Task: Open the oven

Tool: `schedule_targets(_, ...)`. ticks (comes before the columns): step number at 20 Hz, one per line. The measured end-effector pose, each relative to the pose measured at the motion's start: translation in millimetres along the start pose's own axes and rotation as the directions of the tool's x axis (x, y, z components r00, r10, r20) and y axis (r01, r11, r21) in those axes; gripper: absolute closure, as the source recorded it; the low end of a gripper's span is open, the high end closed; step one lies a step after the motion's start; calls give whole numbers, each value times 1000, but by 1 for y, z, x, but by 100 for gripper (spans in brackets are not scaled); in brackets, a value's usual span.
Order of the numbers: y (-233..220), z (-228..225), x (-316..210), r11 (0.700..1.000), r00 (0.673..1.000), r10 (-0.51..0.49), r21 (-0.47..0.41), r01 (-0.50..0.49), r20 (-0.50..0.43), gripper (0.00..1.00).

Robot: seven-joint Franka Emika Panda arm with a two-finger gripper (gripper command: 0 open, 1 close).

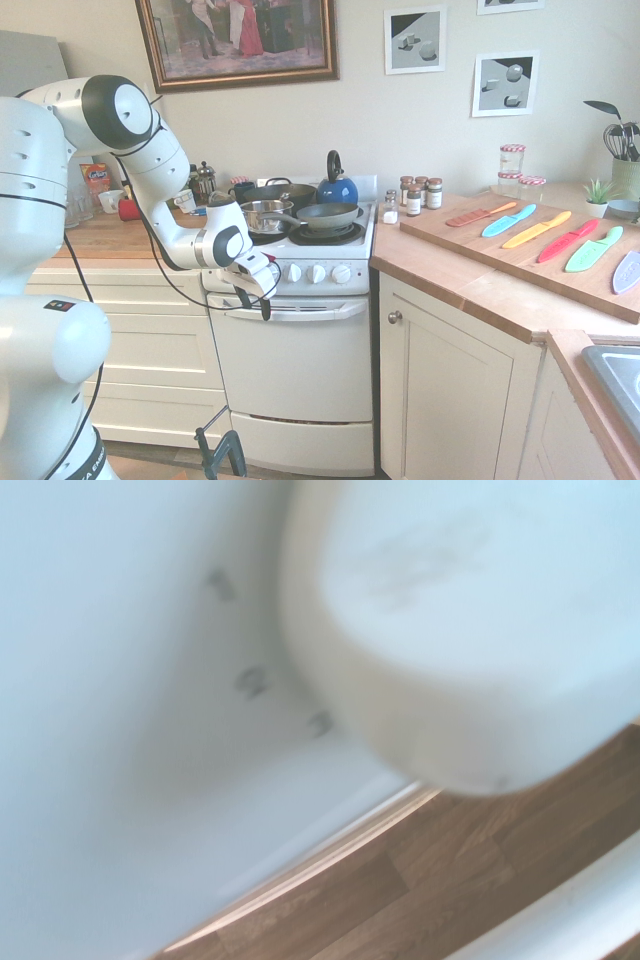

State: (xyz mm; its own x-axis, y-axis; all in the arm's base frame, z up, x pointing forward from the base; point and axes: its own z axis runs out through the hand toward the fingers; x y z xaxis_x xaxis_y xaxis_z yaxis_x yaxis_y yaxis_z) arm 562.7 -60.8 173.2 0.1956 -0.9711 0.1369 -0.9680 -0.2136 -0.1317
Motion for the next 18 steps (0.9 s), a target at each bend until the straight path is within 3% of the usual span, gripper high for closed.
schedule_targets(4, 0, 27, 1, 999, 999, 34, -29, -34, 1, 0)
schedule_targets(8, 0, 27, 2, 999, 1000, 27, -20, -27, 1, 0)
schedule_targets(14, -5, -16, 8, 999, 1000, 26, 29, -26, -8, 0)
schedule_targets(18, 7, -32, 6, 1000, 1000, 7, 13, -7, 0, 0)
